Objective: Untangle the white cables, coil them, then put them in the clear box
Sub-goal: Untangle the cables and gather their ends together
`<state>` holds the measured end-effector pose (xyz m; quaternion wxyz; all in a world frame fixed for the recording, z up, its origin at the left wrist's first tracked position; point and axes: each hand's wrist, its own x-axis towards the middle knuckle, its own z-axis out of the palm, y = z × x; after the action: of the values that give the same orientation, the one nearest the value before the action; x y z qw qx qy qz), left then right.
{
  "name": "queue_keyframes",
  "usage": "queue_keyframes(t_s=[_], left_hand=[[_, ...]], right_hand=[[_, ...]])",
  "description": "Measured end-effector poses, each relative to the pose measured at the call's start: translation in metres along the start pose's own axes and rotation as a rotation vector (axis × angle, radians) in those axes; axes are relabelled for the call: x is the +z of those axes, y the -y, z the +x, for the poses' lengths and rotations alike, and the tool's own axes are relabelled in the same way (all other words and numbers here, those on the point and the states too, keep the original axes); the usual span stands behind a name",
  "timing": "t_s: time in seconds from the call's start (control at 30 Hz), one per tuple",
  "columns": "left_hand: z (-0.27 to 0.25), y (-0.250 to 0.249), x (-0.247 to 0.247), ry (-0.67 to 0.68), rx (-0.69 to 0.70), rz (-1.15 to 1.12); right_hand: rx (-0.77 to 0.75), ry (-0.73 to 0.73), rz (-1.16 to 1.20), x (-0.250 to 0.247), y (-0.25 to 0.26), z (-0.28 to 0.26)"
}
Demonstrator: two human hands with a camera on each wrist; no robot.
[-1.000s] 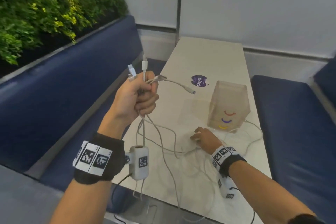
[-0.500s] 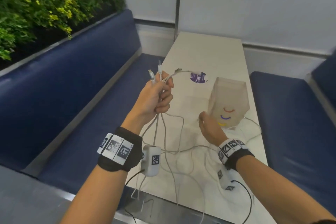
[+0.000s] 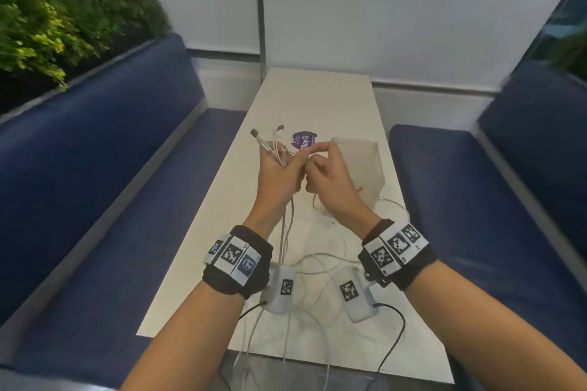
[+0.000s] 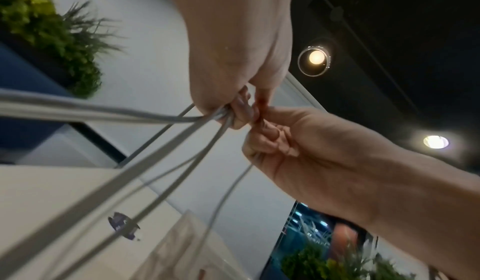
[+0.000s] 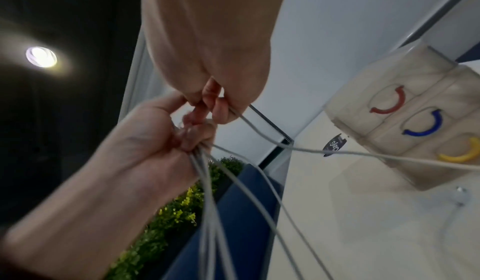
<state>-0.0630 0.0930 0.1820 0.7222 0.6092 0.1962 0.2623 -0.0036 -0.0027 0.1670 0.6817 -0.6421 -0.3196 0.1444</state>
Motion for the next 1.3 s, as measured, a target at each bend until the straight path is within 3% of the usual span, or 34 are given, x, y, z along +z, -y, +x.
queue_keyframes(t_s=[0.1,0.2,0.27,0.37,0.43,0.53,0.63,0.73,0.9,1.0,1.1,1.3], left_hand=[[0.001,0.004,0.007,-0.079,-0.083,-0.152],[-0.004,-0.001,0.011,0.005,-0.140,-0.179],[-0.005,-0.007,0.014,-0.012,-0.104,-0.112],[0.004,-0.022,0.004,-0.189,-0.003,-0.048],[0.013,-0.036,-0.012,-0.300,0.051,-0.147],[0.022,-0.054,-0.036,-0.413,0.124,-0.248],[0.029,-0.064,-0.054,-0.494,0.185,-0.296],[0.040,-0.069,-0.069,-0.537,0.226,-0.329],[0.062,-0.050,-0.083,-0.601,0.291,-0.277],[0.072,-0.039,-0.092,-0.616,0.298,-0.238],[0.080,-0.031,-0.106,-0.679,0.277,-0.205],[0.106,-0.010,-0.137,-0.768,0.262,-0.184]], right_hand=[[0.010,0.046,0.035,-0.004,0.005,-0.008],[-0.021,0.125,-0.052,-0.012,0.010,-0.016],[0.056,0.155,-0.054,-0.016,0.023,-0.021],[0.223,0.194,-0.206,-0.031,0.046,-0.032],[0.296,0.268,-0.405,-0.052,0.057,-0.043],[0.337,0.316,-0.501,-0.078,0.071,-0.060],[0.415,0.320,-0.398,-0.092,0.080,-0.075],[0.539,0.464,-0.297,-0.095,0.090,-0.092],[0.428,0.737,-0.184,-0.095,0.135,-0.106],[0.455,0.857,-0.162,-0.107,0.160,-0.108],[0.463,0.779,-0.250,-0.118,0.172,-0.112],[0.146,0.279,-0.574,-0.122,0.171,-0.116]])
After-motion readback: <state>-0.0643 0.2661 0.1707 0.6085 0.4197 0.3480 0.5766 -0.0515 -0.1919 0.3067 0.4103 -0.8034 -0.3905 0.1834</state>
